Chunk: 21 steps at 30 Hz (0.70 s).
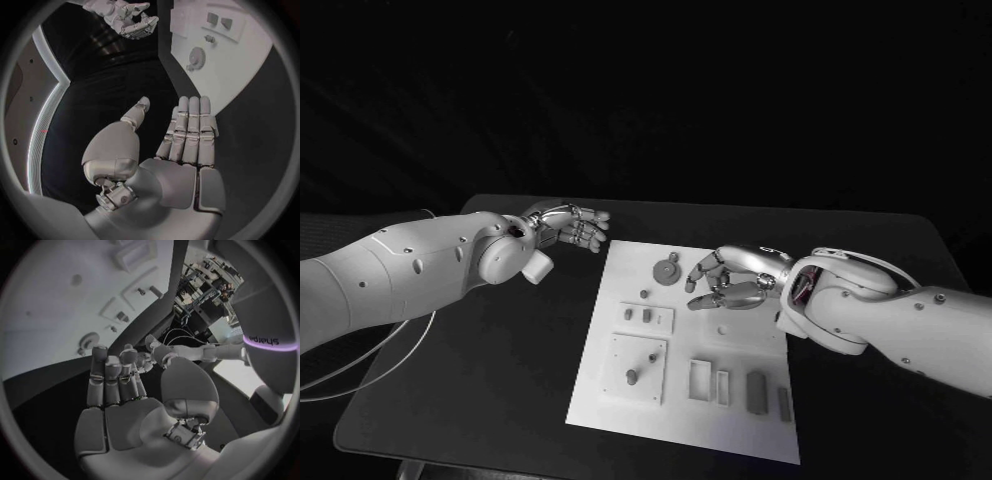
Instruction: Assemble the parts on the task board
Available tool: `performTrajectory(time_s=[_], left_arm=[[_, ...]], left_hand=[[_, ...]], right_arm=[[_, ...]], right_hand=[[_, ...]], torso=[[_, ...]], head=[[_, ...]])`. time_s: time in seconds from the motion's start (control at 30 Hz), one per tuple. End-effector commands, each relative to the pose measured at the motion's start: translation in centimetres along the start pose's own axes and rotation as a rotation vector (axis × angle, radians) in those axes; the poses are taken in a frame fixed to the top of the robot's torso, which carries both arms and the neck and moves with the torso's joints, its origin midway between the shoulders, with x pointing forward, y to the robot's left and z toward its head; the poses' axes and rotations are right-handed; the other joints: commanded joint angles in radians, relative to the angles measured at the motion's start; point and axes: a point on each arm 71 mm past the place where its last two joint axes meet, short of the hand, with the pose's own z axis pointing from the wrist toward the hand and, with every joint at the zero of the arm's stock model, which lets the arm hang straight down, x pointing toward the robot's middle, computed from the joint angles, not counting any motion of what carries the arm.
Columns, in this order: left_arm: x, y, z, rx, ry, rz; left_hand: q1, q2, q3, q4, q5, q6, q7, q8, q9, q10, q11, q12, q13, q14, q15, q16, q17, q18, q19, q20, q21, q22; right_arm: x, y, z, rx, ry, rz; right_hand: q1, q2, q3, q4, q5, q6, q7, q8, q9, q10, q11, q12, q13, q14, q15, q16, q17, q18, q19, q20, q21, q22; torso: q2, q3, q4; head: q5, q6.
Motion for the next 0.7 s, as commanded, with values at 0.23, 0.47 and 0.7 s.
performTrajectory(time_s=[0.23,0.47,0.7], left_arm=[[0.9,-0.4,0.0,0.027,-0.008,0.035],[2.8,-0.8,0.0,0.056,0.005,0.046],[3.6,-0.7,-0.2,0.069,0.001,0.043]], left_hand=[[0.006,-0.004,-0.004,0.002,0.001,0.007,-0.001,0.002,-0.002,-0.005,-0.004,0.007,0.002,0.004,0.002,-0.006,0.002,0.018,0.002,0.000,0.002,-0.002],[0.008,-0.004,-0.003,0.002,0.002,0.009,-0.001,0.003,-0.002,-0.005,-0.004,0.007,0.002,0.005,0.001,-0.005,0.002,0.019,0.003,-0.001,0.003,-0.002],[0.000,-0.005,-0.008,0.004,0.001,0.017,-0.006,0.006,-0.003,0.003,-0.008,0.012,0.005,0.014,-0.002,-0.002,0.003,0.020,0.013,-0.004,0.006,-0.001]], right_arm=[[-1.2,-3.3,-2.9,0.327,0.231,0.223],[-0.3,-6.0,-5.8,0.512,0.219,0.260],[2.0,-7.0,-8.0,0.625,0.317,0.251]], right_hand=[[-0.036,0.004,0.035,0.041,-0.001,0.006,0.005,0.016,0.007,0.009,-0.010,0.002,-0.002,0.005,-0.012,-0.003,-0.001,0.017,0.002,-0.016,0.002,0.004],[-0.037,-0.001,0.041,0.025,-0.001,0.027,-0.002,0.030,0.015,0.010,-0.017,-0.006,-0.008,0.005,-0.014,-0.013,-0.008,0.017,-0.009,-0.013,-0.002,0.006],[-0.033,-0.009,0.042,-0.027,0.000,0.052,-0.018,0.046,0.025,0.067,-0.034,0.008,-0.009,0.056,-0.028,0.001,-0.012,0.017,0.012,-0.017,-0.001,0.001]], torso=[[-0.004,0.0002,-0.0050],[-0.014,0.0021,-0.0135],[-0.030,0.0070,-0.0307]], head=[[-0.060,0.020],[-0.082,0.018],[-0.091,0.003]])
